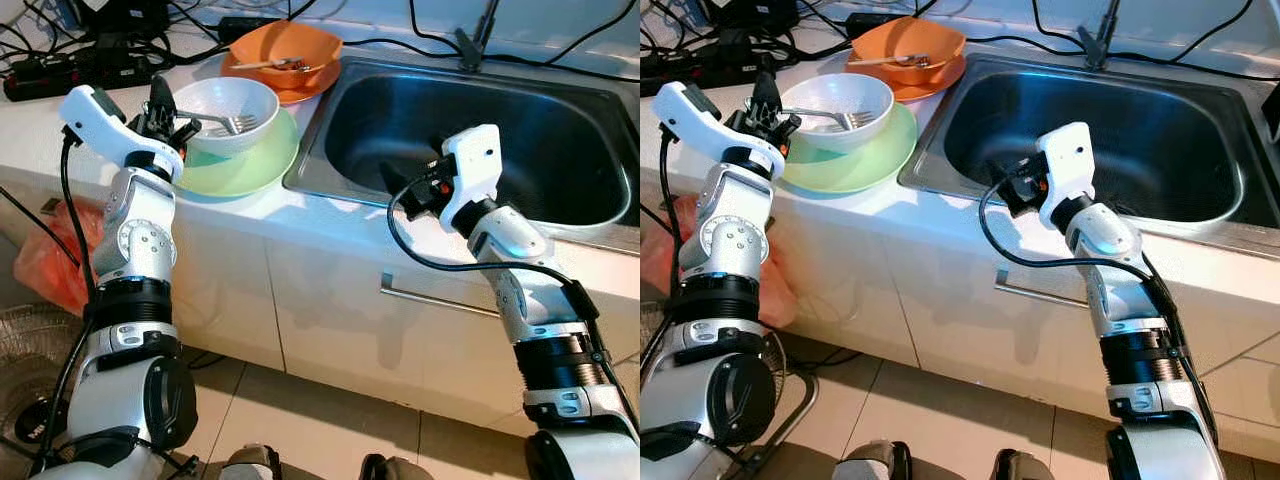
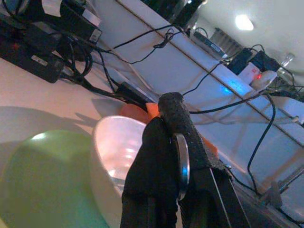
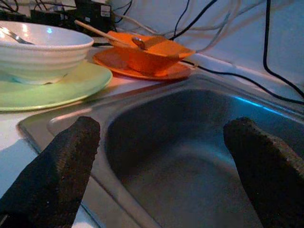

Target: Kitchen organization

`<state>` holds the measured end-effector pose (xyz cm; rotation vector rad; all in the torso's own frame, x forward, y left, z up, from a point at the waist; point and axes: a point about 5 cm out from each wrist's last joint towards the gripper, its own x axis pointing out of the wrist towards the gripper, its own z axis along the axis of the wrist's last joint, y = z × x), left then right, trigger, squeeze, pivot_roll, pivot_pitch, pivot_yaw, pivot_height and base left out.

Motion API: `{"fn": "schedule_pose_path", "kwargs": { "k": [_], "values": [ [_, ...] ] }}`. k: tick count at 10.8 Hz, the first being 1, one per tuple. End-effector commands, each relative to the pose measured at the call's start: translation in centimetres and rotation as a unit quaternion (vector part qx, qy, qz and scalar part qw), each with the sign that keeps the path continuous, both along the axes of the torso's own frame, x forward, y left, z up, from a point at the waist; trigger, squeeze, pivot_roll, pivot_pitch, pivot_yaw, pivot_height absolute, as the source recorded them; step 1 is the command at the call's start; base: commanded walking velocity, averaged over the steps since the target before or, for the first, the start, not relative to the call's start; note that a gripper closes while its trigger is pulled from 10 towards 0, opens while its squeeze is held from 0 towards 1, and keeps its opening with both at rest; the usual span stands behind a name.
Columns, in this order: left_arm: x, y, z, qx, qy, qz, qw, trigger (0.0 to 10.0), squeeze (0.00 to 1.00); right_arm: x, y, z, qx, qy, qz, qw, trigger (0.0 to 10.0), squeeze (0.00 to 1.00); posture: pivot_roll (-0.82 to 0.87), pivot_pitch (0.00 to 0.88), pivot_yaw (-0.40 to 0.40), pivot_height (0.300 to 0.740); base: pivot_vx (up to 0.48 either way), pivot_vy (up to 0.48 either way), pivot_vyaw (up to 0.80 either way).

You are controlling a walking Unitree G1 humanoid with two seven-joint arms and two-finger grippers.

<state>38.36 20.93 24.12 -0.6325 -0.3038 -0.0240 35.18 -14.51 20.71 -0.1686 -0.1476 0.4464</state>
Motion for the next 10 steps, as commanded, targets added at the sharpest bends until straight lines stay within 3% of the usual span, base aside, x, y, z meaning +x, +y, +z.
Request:
{"fn": "schedule_pose_path", "kwargs": {
  "k": [1,2,3,5,6,8,9,10],
  "values": [
    [-0.2,-0.3,0.3,0.007,-0.006,-0.003,1.000,0.0,0.00,0.1,0.1,0.2,0.002,-0.006,0.001,1.000,10.0,0.00,0.06,0.106,0.059,0.740,0.000,0.000,0.00],
    [-0.2,-0.5,0.2,0.005,-0.005,-0.005,1.000,0.0,0.00,0.1,0.0,0.3,0.004,-0.008,-0.002,1.000,10.0,0.00,0.06,0.103,0.063,0.740,0.000,0.000,0.00],
    [-0.2,-1.9,0.8,-0.005,-0.014,-0.031,0.999,0.0,0.00,0.1,-0.3,0.9,0.034,-0.020,-0.020,0.999,10.0,0.00,0.05,0.101,0.071,0.740,0.000,0.000,0.00],
    [-0.6,-3.2,2.9,0.019,-0.063,-0.025,0.997,0.0,0.00,0.1,-0.4,1.0,0.054,-0.024,-0.036,0.998,10.0,0.00,0.04,0.098,0.081,0.740,0.000,0.000,0.00],
    [-1.0,-3.7,4.3,0.053,-0.099,-0.009,0.994,0.0,0.00,0.0,-0.4,0.9,0.051,-0.024,-0.037,0.998,10.0,0.00,0.02,0.099,0.071,0.740,0.000,0.000,0.00],
    [-1.5,-5.0,5.3,0.084,-0.131,-0.010,0.988,0.0,0.00,-0.1,-0.6,0.9,0.042,-0.026,-0.039,0.998,10.0,0.00,0.00,0.090,0.084,0.740,0.000,0.000,0.00],
    [-1.6,-6.6,5.1,0.075,-0.131,-0.049,0.987,0.0,0.00,0.1,-1.1,1.0,0.083,-0.016,-0.064,0.994,10.0,0.00,0.00,0.090,0.088,0.740,0.000,0.000,0.00],
    [-1.6,-7.0,5.0,0.066,-0.130,-0.056,0.988,0.0,0.00,0.1,-0.9,0.8,0.113,-0.005,-0.062,0.992,10.0,0.00,0.00,0.092,0.087,0.740,0.000,0.000,0.00]
  ]
}}
